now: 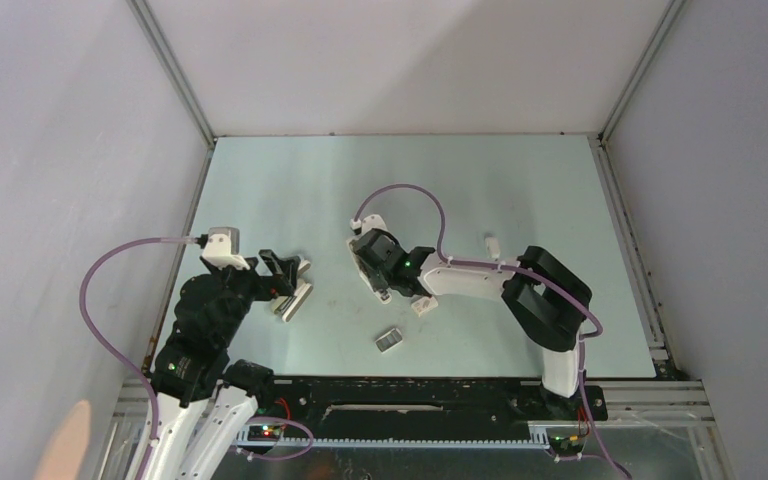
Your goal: Load the staples into the stapler
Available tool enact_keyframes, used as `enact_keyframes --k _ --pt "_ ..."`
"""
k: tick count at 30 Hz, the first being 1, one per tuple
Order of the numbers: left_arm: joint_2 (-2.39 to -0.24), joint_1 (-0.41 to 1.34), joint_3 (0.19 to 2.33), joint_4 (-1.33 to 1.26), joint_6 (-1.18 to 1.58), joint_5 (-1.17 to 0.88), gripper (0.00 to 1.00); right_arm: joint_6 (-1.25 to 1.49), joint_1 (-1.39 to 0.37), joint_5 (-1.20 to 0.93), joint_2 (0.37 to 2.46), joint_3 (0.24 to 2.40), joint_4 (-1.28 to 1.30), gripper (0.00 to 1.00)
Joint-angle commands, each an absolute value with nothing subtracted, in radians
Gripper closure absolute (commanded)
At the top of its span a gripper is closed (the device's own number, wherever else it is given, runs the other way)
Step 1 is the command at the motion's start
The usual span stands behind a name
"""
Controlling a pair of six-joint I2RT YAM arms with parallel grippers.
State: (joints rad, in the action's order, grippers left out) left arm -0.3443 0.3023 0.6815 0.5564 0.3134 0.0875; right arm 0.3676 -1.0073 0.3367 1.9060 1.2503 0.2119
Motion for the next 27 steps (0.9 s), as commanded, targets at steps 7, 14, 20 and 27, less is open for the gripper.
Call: enact_keyframes --k 7,14,20,27 --pt "-0.413 0.296 0.672 0.505 0.361 0.008 0.02 0.387 -1.032 0.336 1.785 1.217 0.209 0.58" --pt "-0.566 0.296 0.645 0.414 0.485 -0.085 0.02 0.334 -1.046 0.291 1.704 1.095 0.090 0.49" --pt "-0.733 0.296 0.634 0.270 0.579 -0.157 0.02 0.319 -1.064 0.273 1.684 0.982 -0.046 0.44" --pt "-0.915 0.296 0.655 0.133 0.640 -0.191 0.02 0.304 -1.062 0.303 1.737 0.955 -0.115 0.45"
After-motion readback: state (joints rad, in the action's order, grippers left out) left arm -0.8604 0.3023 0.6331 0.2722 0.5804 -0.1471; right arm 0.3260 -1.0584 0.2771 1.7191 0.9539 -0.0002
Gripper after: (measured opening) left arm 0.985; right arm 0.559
